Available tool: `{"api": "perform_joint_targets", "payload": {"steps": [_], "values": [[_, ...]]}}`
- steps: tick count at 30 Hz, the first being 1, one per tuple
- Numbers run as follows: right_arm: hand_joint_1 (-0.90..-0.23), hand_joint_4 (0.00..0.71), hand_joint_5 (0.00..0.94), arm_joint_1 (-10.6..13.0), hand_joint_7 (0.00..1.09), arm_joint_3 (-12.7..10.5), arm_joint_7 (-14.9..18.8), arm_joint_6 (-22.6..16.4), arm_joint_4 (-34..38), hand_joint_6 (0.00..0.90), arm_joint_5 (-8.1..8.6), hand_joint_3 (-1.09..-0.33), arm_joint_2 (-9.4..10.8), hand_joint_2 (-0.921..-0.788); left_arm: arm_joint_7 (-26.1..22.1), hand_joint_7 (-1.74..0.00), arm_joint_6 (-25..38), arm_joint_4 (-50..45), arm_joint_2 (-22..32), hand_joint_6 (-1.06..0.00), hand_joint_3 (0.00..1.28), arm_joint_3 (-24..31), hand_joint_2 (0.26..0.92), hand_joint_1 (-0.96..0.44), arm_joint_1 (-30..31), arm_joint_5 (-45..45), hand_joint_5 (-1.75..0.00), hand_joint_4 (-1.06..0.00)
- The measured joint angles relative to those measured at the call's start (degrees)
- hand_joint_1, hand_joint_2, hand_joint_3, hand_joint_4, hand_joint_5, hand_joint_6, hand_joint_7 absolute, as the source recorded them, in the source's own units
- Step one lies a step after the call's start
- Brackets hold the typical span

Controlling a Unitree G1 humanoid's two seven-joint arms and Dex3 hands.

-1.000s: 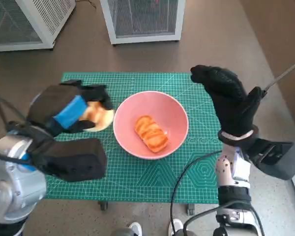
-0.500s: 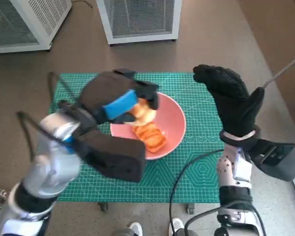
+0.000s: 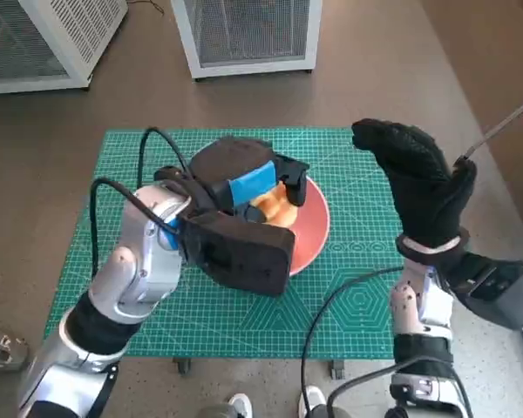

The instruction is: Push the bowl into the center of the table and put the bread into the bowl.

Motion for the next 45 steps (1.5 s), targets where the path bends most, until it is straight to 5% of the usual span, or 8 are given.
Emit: {"api": "perform_joint_targets", "payload": {"steps": [3, 5, 10, 14, 23, 32, 39, 45], "values": [[-0.605, 0.226, 0.000, 0.2, 0.02, 0.1, -0.3, 0.0, -0.4, 0.322, 0.00, -0.662, 0.0, -0.921, 0.0, -1.16, 0.1, 0.6, -0.3, -0.52, 0.14, -0.1, 0.921, 0.00, 0.0, 0.0, -1.32, -0.64], [-0.604, 0.225, 0.000, 0.3, 0.02, 0.2, -0.4, 0.0, -0.6, 0.322, 0.00, -0.662, 0.0, -0.921, 0.0, -0.89, 0.3, 0.6, -0.5, -0.48, 0.15, -0.1, 0.921, 0.18, 0.0, 0.1, -1.33, -0.61], [-0.604, 0.223, 0.000, 0.4, 0.02, 0.4, -0.9, 0.1, -0.9, 0.321, -0.04, -0.662, 0.0, -0.921, -0.5, -0.20, 2.4, 0.6, -1.3, -0.43, 0.04, -0.1, 0.853, 0.01, 0.2, 0.2, -0.27, -0.39], [-0.605, 0.223, 0.000, 0.4, 0.02, 0.5, -1.3, 0.2, -1.0, 0.320, -0.07, -0.662, 0.0, -0.921, -1.1, -0.08, 3.9, 0.2, -1.3, -0.40, 0.02, 0.0, 0.838, -0.06, 0.7, 0.2, -0.07, -0.31], [-0.608, 0.223, 0.000, 0.4, 0.02, 0.8, -1.6, 0.4, -1.1, 0.320, -0.07, -0.662, 0.0, -0.921, -1.5, -0.02, 4.5, -0.4, -1.2, -0.35, 0.01, 0.2, 0.824, -0.17, 1.3, 0.2, 0.00, -0.23], [-0.613, 0.223, 0.000, 0.3, 0.02, 1.4, -2.3, 0.5, -1.5, 0.316, -0.09, -0.661, 0.1, -0.921, 0.1, 0.00, -8.5, -0.2, -1.7, -0.23, 0.02, 17.3, 0.849, -0.35, 8.9, -22.5, 0.00, -0.06], [-0.618, 0.224, 0.001, 0.3, 0.02, 2.0, -3.4, 1.9, -1.8, 0.317, -0.29, -0.657, 0.1, -0.921, 4.9, -0.02, -22.2, 4.2, -5.1, -0.25, 0.07, 29.3, 0.911, -0.47, 14.1, -38.6, -0.03, -0.11], [-0.623, 0.227, 0.002, -0.5, 0.02, 2.2, -4.5, 2.5, -2.3, 0.319, -1.17, -0.655, 0.0, -0.921, 8.4, -0.04, -27.6, 6.0, -6.6, -0.28, 0.18, 33.4, 0.920, -0.53, 16.1, -44.2, -0.06, -0.19]]}}
